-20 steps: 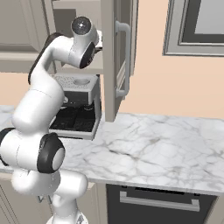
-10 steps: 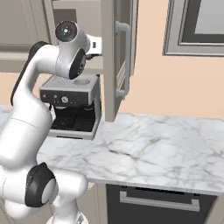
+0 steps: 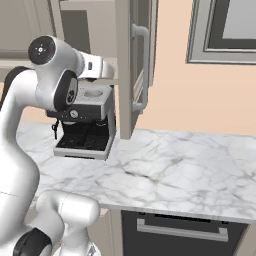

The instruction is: Locate and retrieve the sponge and bar soap from the cabinet. Place them next to the sink.

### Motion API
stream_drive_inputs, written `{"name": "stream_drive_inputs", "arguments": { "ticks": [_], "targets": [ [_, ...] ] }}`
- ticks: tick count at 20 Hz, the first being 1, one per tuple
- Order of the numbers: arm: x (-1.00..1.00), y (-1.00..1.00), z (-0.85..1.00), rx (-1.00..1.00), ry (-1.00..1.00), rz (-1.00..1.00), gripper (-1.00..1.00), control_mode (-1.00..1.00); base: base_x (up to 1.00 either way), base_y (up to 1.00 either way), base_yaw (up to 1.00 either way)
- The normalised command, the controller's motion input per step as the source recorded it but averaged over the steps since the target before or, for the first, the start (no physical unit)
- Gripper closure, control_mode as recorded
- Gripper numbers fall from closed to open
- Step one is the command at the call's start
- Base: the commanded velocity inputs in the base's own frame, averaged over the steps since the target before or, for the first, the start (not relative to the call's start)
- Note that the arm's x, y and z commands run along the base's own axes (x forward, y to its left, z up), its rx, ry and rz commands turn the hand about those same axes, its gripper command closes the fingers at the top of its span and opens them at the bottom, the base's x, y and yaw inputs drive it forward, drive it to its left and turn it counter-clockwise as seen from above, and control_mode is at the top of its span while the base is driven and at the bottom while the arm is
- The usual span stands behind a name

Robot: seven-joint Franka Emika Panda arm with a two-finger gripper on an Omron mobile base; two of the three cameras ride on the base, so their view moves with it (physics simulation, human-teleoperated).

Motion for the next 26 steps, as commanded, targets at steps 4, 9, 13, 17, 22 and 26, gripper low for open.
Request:
{"name": "stream_drive_inputs", "arguments": {
  "ticks": [4,9,13,17,22,26],
  "targets": [
    [-1.00,0.06,-0.12,0.04,0.00,-0.07,1.00,-1.00,0.00,0.00,0.00],
    [-1.00,0.24,-0.16,0.04,0.00,-0.03,1.00,-1.00,0.00,0.00,0.00],
    [-0.59,0.18,-0.12,0.01,0.02,-0.01,1.00,-1.00,0.00,0.00,0.00],
    [-0.02,0.00,0.00,0.00,0.01,0.00,1.00,-1.00,0.00,0.00,0.00],
    [0.00,0.00,0.00,0.00,0.00,0.00,1.00,-1.00,0.00,0.00,0.00],
    [0.00,0.00,0.00,0.00,0.00,0.00,1.00,1.00,-0.29,-0.23,0.00]
  ]
}}
